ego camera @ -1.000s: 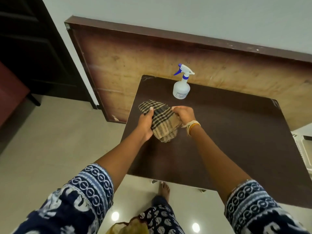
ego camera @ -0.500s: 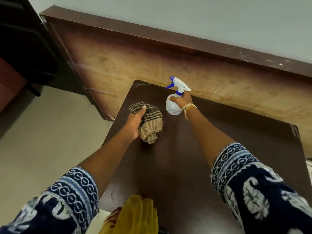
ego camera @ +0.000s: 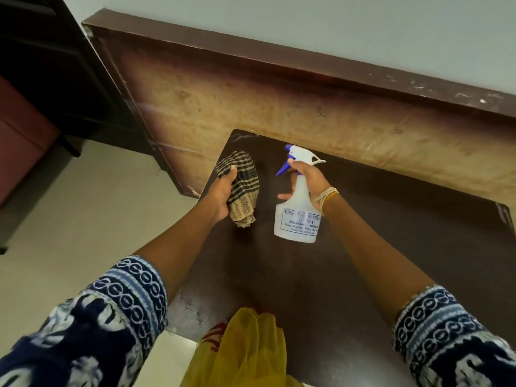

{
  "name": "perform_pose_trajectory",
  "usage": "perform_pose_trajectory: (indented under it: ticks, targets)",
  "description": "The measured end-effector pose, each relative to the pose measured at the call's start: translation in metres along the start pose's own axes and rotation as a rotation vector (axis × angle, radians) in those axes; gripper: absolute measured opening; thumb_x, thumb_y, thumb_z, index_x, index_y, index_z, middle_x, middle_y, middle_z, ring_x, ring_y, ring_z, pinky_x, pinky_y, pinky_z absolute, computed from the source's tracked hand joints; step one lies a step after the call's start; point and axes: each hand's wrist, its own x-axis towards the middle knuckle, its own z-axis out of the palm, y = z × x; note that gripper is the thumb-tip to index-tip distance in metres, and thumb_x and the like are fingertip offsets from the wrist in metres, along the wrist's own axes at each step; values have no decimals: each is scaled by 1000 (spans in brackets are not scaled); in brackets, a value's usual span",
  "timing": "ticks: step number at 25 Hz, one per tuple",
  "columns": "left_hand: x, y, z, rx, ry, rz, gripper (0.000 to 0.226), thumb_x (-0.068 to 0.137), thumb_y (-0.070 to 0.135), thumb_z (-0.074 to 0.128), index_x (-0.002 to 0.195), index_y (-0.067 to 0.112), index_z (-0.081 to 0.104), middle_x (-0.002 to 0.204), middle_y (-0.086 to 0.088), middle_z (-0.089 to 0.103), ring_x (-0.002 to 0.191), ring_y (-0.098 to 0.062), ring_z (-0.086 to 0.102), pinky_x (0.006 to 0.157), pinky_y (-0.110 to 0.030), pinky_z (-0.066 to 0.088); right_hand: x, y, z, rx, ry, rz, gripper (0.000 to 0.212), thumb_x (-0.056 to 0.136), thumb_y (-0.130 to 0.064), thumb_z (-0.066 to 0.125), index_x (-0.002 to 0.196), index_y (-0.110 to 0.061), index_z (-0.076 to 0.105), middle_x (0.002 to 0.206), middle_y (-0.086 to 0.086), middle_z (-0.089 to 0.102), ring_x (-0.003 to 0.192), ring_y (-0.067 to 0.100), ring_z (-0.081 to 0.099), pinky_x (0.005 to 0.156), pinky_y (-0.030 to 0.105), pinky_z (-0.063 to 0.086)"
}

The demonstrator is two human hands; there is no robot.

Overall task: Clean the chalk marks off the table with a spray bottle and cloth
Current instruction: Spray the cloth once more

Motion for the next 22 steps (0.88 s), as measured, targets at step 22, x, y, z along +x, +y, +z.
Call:
perform_pose_trajectory:
  ticks: [22]
  targets:
    - [-72,4,-31,-186,-221,-24,39,95,35,56,119,5,59,118,-20,67,107,-38,65,98,-59,46,-126,27,45,-468,-108,-73,39,99,-34,48,106,0,64,90,12,73,46,15,58,47,24,49]
